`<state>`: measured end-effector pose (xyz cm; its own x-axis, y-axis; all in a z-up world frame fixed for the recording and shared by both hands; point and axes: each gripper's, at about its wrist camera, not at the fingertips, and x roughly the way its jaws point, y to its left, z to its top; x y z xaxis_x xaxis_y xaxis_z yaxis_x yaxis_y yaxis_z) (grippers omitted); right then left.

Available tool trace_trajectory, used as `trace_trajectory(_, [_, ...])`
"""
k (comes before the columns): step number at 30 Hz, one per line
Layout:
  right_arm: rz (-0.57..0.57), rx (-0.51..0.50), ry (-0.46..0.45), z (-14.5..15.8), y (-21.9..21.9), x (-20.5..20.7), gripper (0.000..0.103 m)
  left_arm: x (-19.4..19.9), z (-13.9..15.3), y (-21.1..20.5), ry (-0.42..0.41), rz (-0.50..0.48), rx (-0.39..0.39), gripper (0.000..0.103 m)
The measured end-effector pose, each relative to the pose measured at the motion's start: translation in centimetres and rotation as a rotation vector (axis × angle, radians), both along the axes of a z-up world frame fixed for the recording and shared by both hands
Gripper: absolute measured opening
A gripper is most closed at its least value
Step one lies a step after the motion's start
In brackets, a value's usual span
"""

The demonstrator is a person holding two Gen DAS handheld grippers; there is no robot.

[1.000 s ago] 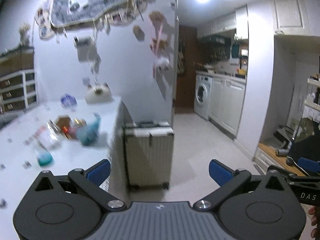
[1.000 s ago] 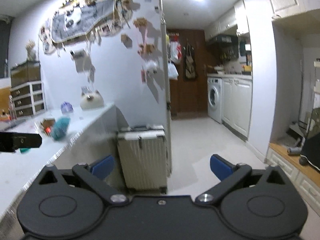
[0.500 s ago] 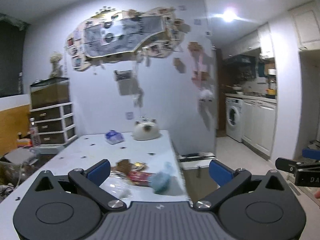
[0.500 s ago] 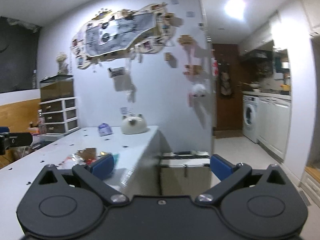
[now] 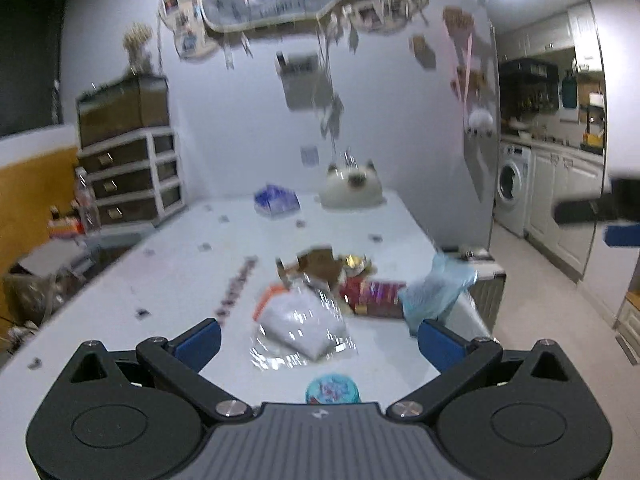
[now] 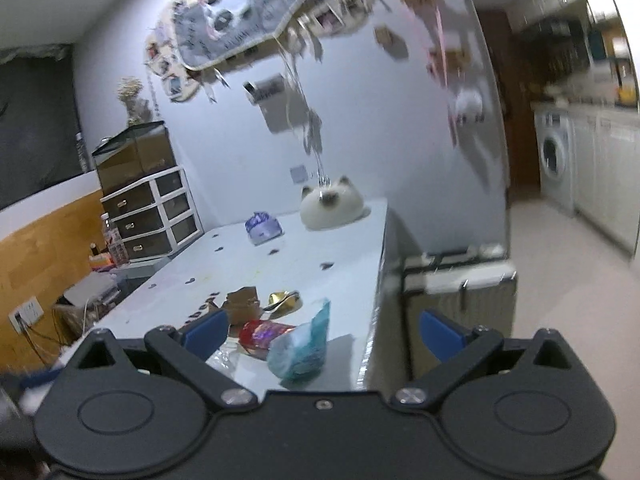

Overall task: Collect trash
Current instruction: 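Grasp the teal bottle cap with left tool while right tool grasps the blue snack bag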

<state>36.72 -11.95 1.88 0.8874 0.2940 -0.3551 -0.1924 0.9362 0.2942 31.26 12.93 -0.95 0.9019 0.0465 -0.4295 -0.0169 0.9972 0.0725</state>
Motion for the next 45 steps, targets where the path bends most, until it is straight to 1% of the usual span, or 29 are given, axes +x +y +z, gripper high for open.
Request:
trace_trajectory(1, [-0.001, 0.026, 0.024, -0.5, 0.3, 1.1, 0.102, 0.7, -0.7, 0.1, 0.022, -0.011, -0.006, 0.103])
trace_trajectory(2, [-0.006, 0.045, 0.046, -1.0, 0.6, 2.1, 0.099, 1.4, -1.6, 0.3, 0.048, -0.025, -0.013, 0.103])
trace_trajectory(4, [-0.018, 0.072, 0.087, -2.0, 1.3, 4.2, 0.095, 2.6, -2.8, 0.5, 0.086, -0.036, -0.022, 0.103])
trace_trajectory(8, [-0.009, 0.110, 0.171, -3.9, 2.9, 7.9, 0.092, 3.9, -4.9, 1.1, 0.142, -0.054, -0.067, 0.100])
trace_trajectory(10, [0.000, 0.107, 0.195, -4.5, 3.9, 9.1, 0.092, 4.3, -5.6, 1.5, 0.174, -0.074, -0.100, 0.092])
trace_trajectory(11, [0.006, 0.105, 0.208, -4.8, 4.5, 9.6, 0.092, 4.5, -5.9, 1.6, 0.185, -0.079, -0.115, 0.090])
trace_trajectory(13, [0.011, 0.110, 0.234, -5.7, 5.4, 10.6, 0.091, 4.7, -6.3, 1.9, 0.193, -0.079, -0.131, 0.087])
trace_trajectory(14, [0.014, 0.116, 0.250, -6.2, 5.9, 11.2, 0.088, 4.7, -6.4, 2.0, 0.194, -0.078, -0.131, 0.086])
trace_trajectory(16, [0.007, 0.124, 0.271, -7.1, 6.6, 11.9, 0.084, 4.8, -6.6, 2.0, 0.185, -0.080, -0.126, 0.084])
trace_trajectory(19, [0.004, 0.133, 0.300, -8.4, 7.5, 12.6, 0.081, 5.3, -6.8, 1.9, 0.172, -0.079, -0.116, 0.080])
trace_trajectory(21, [0.009, 0.131, 0.300, -8.9, 7.9, 12.8, 0.078, 5.5, -7.0, 1.8, 0.174, -0.075, -0.105, 0.077])
trace_trajectory(23, [-0.001, 0.127, 0.295, -9.1, 7.9, 12.7, 0.069, 5.8, -7.3, 1.5, 0.180, -0.077, -0.097, 0.077])
trace_trajectory(24, [-0.004, 0.130, 0.299, -9.2, 7.9, 12.7, 0.066, 5.9, -7.4, 1.4, 0.186, -0.078, -0.093, 0.076])
trace_trajectory(26, [0.002, 0.136, 0.322, -9.4, 7.7, 12.9, 0.049, 6.1, -7.7, 1.1, 0.195, -0.083, -0.081, 0.076])
trace_trajectory(27, [0.008, 0.133, 0.329, -9.6, 7.7, 12.8, 0.048, 6.2, -7.8, 1.0, 0.198, -0.082, -0.077, 0.075])
trace_trajectory(29, [0.014, 0.107, 0.322, -9.6, 7.7, 12.5, 0.042, 6.4, -8.1, 0.9, 0.203, -0.071, -0.078, 0.075])
trace_trajectory(31, [0.019, 0.086, 0.311, -9.5, 7.7, 11.9, 0.040, 6.6, -8.3, 0.9, 0.212, -0.064, -0.080, 0.068])
trace_trajectory(32, [0.025, 0.070, 0.302, -9.4, 7.8, 11.5, 0.039, 6.6, -8.4, 0.9, 0.207, -0.058, -0.075, 0.067])
trace_trajectory(34, [0.050, 0.036, 0.280, -9.2, 8.0, 10.5, 0.038, 6.6, -8.4, 1.0, 0.204, -0.046, -0.068, 0.058])
trace_trajectory(35, [0.065, 0.019, 0.265, -9.2, 8.1, 10.0, 0.037, 6.6, -8.4, 1.1, 0.202, -0.040, -0.078, 0.056])
trace_trajectory(36, [0.077, 0.005, 0.251, -9.1, 8.1, 9.4, 0.037, 6.5, -8.3, 1.2, 0.200, -0.038, -0.091, 0.050])
trace_trajectory(40, [0.081, -0.044, 0.181, -9.2, 7.8, 6.9, 0.036, 6.2, -8.1, 1.5, 0.192, -0.036, -0.113, 0.049])
trace_trajectory(43, [0.078, -0.072, 0.159, -9.4, 7.5, 5.5, 0.035, 5.5, -7.6, 1.6, 0.181, -0.037, -0.132, 0.049])
trace_trajectory(45, [0.079, -0.088, 0.125, -9.2, 7.4, 4.3, 0.035, 5.1, -7.3, 1.7, 0.174, -0.037, -0.149, 0.049])
